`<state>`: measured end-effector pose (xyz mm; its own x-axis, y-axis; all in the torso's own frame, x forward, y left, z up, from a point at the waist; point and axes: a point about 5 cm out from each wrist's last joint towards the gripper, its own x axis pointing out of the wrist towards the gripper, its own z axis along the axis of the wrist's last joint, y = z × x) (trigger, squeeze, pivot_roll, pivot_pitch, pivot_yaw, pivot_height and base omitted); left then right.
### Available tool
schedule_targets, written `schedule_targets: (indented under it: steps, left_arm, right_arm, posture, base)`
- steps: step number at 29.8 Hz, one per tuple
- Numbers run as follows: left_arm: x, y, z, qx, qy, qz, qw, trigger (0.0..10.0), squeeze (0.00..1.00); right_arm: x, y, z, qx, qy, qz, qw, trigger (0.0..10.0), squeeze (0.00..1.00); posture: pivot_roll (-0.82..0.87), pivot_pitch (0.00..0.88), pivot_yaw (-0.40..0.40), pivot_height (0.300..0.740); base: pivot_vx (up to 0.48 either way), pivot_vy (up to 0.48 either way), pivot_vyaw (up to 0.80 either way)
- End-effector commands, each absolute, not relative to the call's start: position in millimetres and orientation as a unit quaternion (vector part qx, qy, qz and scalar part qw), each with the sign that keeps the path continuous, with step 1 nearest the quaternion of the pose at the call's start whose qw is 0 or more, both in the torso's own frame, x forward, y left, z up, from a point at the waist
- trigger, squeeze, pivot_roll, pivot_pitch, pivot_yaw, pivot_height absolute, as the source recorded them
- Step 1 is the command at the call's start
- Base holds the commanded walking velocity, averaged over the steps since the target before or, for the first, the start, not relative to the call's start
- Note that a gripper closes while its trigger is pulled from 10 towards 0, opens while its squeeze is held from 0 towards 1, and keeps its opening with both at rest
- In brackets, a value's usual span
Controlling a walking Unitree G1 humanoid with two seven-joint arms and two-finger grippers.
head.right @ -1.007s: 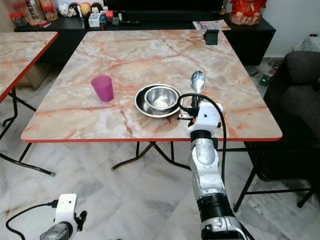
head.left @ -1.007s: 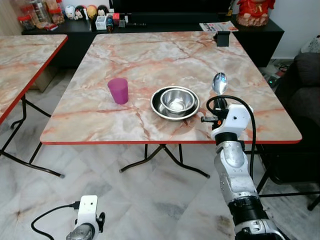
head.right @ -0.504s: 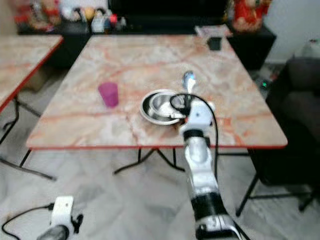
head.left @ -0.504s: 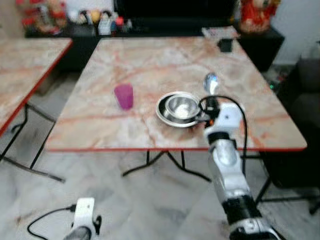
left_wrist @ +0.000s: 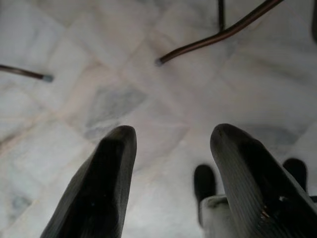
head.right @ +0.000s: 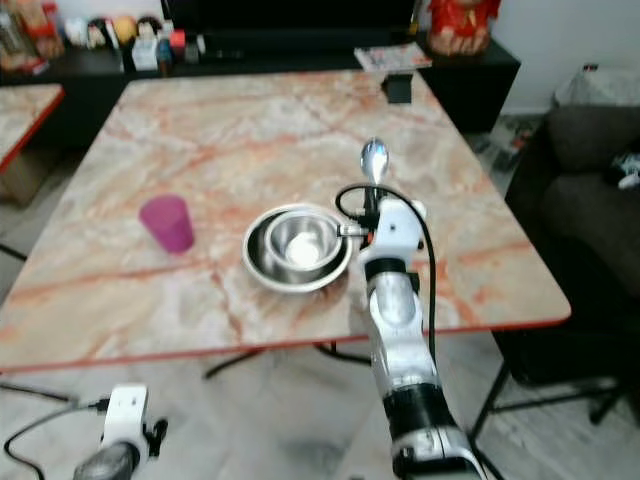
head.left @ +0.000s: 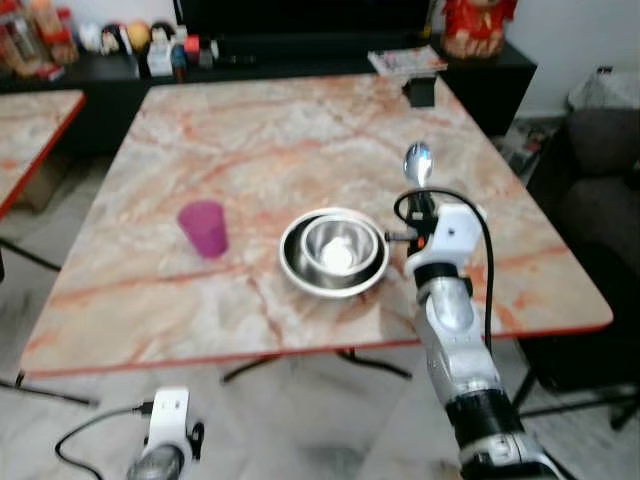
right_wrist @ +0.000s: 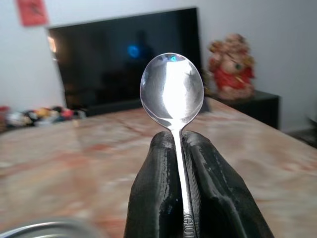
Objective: Setting the table
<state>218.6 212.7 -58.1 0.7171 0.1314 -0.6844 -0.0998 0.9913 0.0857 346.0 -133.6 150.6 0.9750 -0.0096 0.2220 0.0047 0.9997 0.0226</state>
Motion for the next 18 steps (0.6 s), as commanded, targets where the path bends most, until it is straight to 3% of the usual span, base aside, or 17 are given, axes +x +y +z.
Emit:
schedule_targets:
  steps: [1, 18]
  left_arm:
    - [215.1, 216.8, -59.4, 0.019, 0.374, 0.069, 0.925, 10.0, 0.0]
    - [211.9, 217.9, -61.2, 0.017, 0.38, 0.062, 0.923, 10.0, 0.0]
  right_arm:
    - [347.7, -133.1, 154.1, 0.006, -0.111, -0.006, 0.994, 10.0, 0.0]
    - [343.1, -169.1, 145.7, -0.065, 0.016, -0.011, 0.998, 10.0, 0.0]
  posture:
    - [0.0, 0.117, -0.012, 0.74]
    - [-0.02, 0.129, 0.003, 0.74]
  base:
    - [0.0, 0.0, 0.0]
    - [0.0, 0.0, 0.0]
